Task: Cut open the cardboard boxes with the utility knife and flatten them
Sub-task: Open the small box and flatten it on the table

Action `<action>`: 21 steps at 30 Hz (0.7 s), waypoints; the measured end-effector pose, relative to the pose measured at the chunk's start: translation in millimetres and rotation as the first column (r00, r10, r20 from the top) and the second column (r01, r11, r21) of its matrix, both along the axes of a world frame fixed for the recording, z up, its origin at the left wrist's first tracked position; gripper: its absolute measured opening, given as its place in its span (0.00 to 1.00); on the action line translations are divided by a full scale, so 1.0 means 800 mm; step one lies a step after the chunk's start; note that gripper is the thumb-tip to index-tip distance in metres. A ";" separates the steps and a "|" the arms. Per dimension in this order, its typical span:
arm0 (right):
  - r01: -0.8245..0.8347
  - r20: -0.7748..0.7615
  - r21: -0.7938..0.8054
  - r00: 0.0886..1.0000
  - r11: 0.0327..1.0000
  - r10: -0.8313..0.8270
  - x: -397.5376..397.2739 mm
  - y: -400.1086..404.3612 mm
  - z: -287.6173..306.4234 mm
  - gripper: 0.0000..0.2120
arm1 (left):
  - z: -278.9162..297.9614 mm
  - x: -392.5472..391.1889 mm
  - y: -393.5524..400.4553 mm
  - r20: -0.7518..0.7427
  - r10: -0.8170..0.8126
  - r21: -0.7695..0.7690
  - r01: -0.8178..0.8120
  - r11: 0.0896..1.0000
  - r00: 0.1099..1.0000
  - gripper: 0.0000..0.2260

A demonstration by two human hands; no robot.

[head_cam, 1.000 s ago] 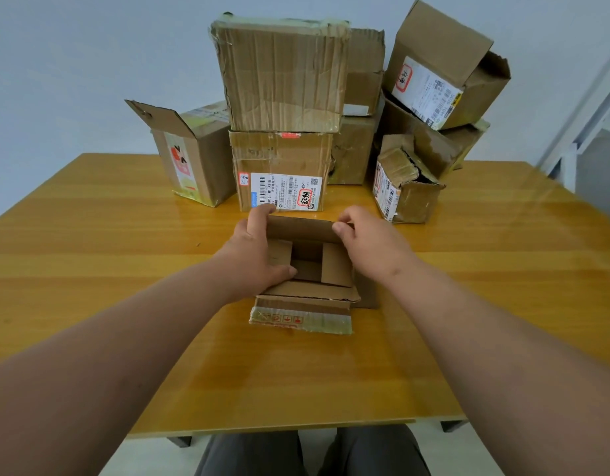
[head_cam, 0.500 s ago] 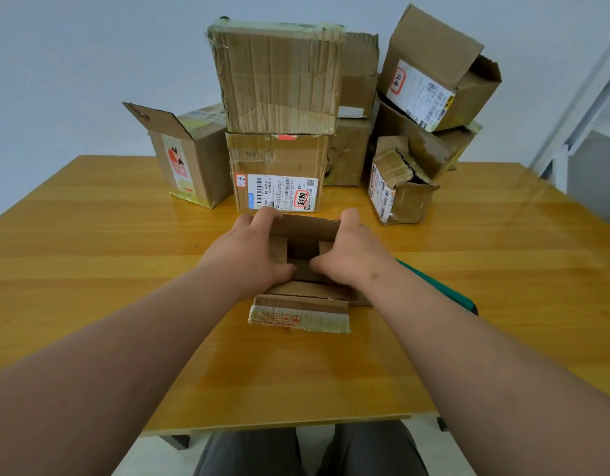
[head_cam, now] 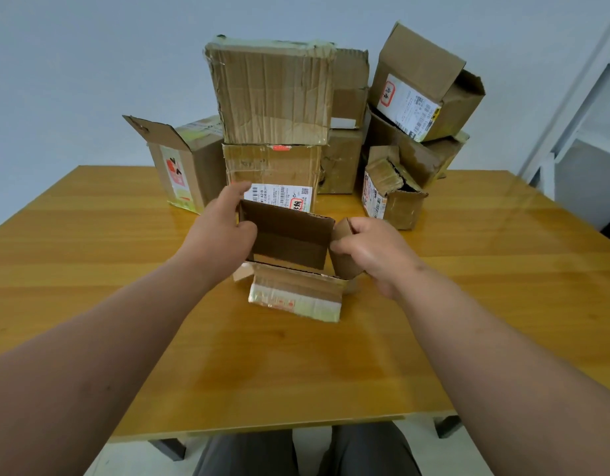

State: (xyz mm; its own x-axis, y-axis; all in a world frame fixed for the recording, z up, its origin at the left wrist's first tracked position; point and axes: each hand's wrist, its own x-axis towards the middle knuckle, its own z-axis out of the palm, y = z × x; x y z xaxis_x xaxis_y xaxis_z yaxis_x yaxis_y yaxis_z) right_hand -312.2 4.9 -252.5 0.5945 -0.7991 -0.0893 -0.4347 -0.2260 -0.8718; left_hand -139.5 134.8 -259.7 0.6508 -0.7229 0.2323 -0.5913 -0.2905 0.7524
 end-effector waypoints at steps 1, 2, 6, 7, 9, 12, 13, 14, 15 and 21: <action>-0.014 0.018 -0.053 1.000 0.998 0.015 0.000 0.002 0.006 0.02 | 0.007 0.001 -0.001 -0.030 0.016 -0.046 -0.017 0.999 0.999 0.26; -0.039 0.018 -0.116 0.999 0.993 0.041 0.000 0.003 0.012 0.03 | 0.013 0.001 -0.002 -0.074 0.027 -0.089 -0.034 0.995 0.997 0.26; -0.154 -0.036 -0.346 0.988 0.926 0.151 -0.003 0.010 0.023 0.08 | 0.032 0.000 -0.006 -0.371 -0.022 -0.280 -0.090 0.956 0.928 0.19; -0.184 -0.064 -0.398 0.983 0.899 0.173 -0.004 0.011 0.022 0.10 | 0.033 0.001 -0.005 -0.421 -0.042 -0.304 -0.097 0.948 0.906 0.18; -0.237 -0.128 -0.475 0.971 0.847 0.200 -0.007 0.011 0.015 0.15 | 0.027 0.005 0.002 -0.442 -0.066 -0.304 -0.080 0.949 0.894 0.18; -0.317 -0.221 -0.532 0.947 0.785 0.232 -0.010 0.013 0.002 0.18 | 0.004 0.012 0.019 -0.176 0.001 -0.125 -0.023 0.992 0.984 0.16; -0.355 -0.259 -0.533 0.933 0.768 0.251 -0.011 0.015 -0.004 0.19 | -0.005 0.013 0.027 -0.028 0.000 -0.023 -0.001 1.000 1.000 0.15; -0.399 -0.299 -0.521 0.913 0.754 0.277 -0.012 0.018 -0.010 0.20 | -0.015 0.014 0.036 0.091 -0.037 0.072 0.030 0.997 0.995 0.14; -0.439 -0.333 -0.507 0.893 0.742 0.301 -0.013 0.022 -0.017 0.21 | -0.022 0.014 0.045 0.153 -0.099 0.156 0.075 0.985 0.983 0.14; -0.600 -0.536 -0.402 0.766 0.691 0.353 -0.017 0.034 -0.040 0.25 | -0.036 0.013 0.060 0.287 -0.363 0.663 0.089 0.743 0.887 0.30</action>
State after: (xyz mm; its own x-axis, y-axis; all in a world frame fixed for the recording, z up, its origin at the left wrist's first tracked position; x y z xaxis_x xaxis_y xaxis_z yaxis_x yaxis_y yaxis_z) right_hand -325.4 31.9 -284.7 0.9150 -0.3983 -0.0637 -0.3966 -0.8595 -0.3226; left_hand -128.7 182.9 -288.6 0.4069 -0.9039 -0.1320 -0.8916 -0.4244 0.1580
